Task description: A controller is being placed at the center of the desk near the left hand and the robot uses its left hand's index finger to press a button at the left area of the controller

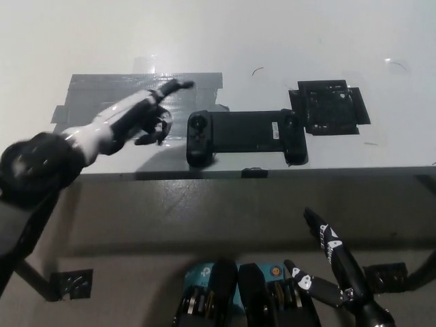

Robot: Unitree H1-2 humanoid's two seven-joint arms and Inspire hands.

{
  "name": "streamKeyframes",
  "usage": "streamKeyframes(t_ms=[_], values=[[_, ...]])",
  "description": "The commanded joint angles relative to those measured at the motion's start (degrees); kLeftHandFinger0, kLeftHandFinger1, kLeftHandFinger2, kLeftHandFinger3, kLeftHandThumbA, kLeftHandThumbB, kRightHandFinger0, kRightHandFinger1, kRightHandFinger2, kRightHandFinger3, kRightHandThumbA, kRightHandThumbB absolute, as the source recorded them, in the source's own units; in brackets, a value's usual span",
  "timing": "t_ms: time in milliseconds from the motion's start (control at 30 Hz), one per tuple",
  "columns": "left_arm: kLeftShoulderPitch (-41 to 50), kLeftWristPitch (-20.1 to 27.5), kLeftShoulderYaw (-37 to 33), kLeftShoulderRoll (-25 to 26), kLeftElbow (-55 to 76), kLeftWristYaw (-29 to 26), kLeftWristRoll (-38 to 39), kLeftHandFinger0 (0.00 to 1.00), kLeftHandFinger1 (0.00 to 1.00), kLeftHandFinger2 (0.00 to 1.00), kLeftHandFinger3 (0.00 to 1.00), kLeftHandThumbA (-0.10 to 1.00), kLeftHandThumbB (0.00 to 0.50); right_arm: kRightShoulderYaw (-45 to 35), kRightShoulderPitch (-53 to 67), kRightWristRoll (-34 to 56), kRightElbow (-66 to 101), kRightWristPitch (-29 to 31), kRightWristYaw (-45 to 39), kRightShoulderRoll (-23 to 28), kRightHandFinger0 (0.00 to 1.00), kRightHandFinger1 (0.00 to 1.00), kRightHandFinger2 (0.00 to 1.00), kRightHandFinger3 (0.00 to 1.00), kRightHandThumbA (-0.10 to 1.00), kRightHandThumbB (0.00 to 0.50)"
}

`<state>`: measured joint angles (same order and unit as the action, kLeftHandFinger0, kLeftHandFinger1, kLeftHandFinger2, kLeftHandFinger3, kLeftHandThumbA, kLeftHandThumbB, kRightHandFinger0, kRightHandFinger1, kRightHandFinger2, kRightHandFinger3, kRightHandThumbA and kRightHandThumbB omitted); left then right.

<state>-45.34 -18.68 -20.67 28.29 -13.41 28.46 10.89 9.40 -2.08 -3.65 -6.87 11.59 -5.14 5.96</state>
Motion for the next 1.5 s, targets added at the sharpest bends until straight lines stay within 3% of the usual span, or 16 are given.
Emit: streamKeyframes(t_ms=[0,133,333,533,867,1000,1167,1467], values=[[-12.0,-8.2,-8.7,3.5,-7.8,18.0,-2.3,0.00,0.00,0.05,1.00,1.00,0.394,-0.2,-2.8,-0.8,1.9,1.3,-0.9,0.5,1.00,1.00,1.00,1.00,0.67,0.242],[-13.3,-8.2,-11.4,3.4,-9.6,18.0,-3.1,0.00,0.00,0.07,1.00,1.00,0.374,-0.1,-3.2,-0.8,2.3,0.7,-1.2,0.8,1.00,1.00,1.00,1.00,0.65,0.249],[-13.8,-8.2,-11.8,3.1,-11.6,18.1,-3.1,0.00,0.00,0.05,1.00,1.00,0.402,-0.2,-3.7,-0.5,1.9,1.3,-1.6,1.1,1.00,1.00,1.00,1.00,0.64,0.245],[-14.0,-8.2,-11.7,3.6,-11.2,18.5,-4.5,0.00,0.00,0.12,1.00,1.00,0.386,-0.2,-3.7,-0.6,2.1,0.8,-1.8,1.1,1.00,1.00,1.00,1.00,0.64,0.244],[-17.1,-8.2,-10.5,3.1,-16.0,18.9,-7.2,0.02,0.01,0.36,1.00,1.00,0.448,-0.3,-4.4,-0.4,1.9,1.0,-2.2,1.1,1.00,1.00,1.00,1.00,0.63,0.231],[-17.4,-8.2,-9.9,2.9,-16.8,20.0,-7.5,0.00,0.00,0.34,1.00,1.00,0.472,-0.3,-4.8,-0.5,1.9,0.8,-2.3,0.9,1.00,1.00,1.00,1.00,0.64,0.240],[-17.2,-8.2,-9.3,2.2,-17.6,19.9,-8.2,0.00,0.00,0.39,1.00,1.00,0.448,-0.4,-4.9,-0.4,2.3,0.2,-2.5,0.9,1.00,1.00,1.00,1.00,0.65,0.244],[-17.0,-8.2,-9.0,1.9,-17.2,21.3,-10.5,0.00,0.00,0.37,1.00,1.00,0.440,-0.4,-5.7,-0.7,1.9,0.3,-2.4,0.7,1.00,1.00,1.00,1.00,0.66,0.247]])
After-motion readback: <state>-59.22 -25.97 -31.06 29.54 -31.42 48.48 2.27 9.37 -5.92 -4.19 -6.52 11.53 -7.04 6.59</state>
